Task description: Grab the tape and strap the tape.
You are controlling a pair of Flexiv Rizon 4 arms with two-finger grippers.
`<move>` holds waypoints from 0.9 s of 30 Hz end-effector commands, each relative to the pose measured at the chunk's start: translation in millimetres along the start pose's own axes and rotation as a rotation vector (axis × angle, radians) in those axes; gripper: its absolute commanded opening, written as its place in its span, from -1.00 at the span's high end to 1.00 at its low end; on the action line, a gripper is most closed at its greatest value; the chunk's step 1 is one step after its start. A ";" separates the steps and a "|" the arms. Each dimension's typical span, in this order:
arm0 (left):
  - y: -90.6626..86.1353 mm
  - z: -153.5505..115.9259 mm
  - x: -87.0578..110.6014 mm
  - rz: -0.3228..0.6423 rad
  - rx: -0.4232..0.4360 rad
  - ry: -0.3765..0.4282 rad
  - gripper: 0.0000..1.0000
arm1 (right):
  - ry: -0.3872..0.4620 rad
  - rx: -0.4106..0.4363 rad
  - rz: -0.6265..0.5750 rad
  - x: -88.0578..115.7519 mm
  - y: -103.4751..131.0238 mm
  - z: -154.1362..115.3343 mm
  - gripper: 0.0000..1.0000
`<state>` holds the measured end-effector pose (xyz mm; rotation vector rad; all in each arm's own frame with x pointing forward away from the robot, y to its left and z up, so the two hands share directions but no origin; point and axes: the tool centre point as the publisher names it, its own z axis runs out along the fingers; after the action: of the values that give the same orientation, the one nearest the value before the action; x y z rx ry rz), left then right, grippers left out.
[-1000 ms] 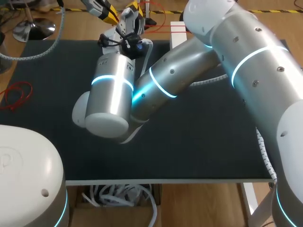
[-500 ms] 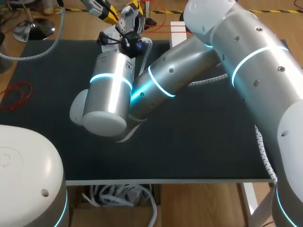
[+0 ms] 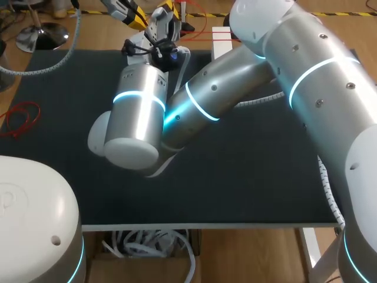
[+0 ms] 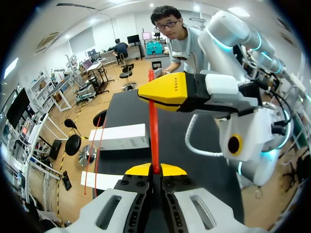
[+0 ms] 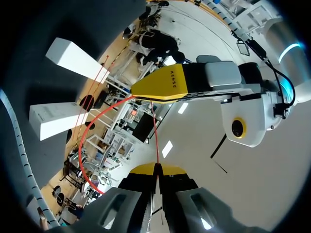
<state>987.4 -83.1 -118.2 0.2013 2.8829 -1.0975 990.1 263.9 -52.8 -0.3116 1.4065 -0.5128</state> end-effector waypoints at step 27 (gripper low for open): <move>-0.8 -0.7 -1.0 -0.001 -0.004 0.004 1.00 | 0.006 -0.017 -0.005 -1.3 5.6 -1.8 1.00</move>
<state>987.4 -83.1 -118.2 0.2013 2.8830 -1.0973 989.3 267.4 -56.6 -0.3255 1.4130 -0.5031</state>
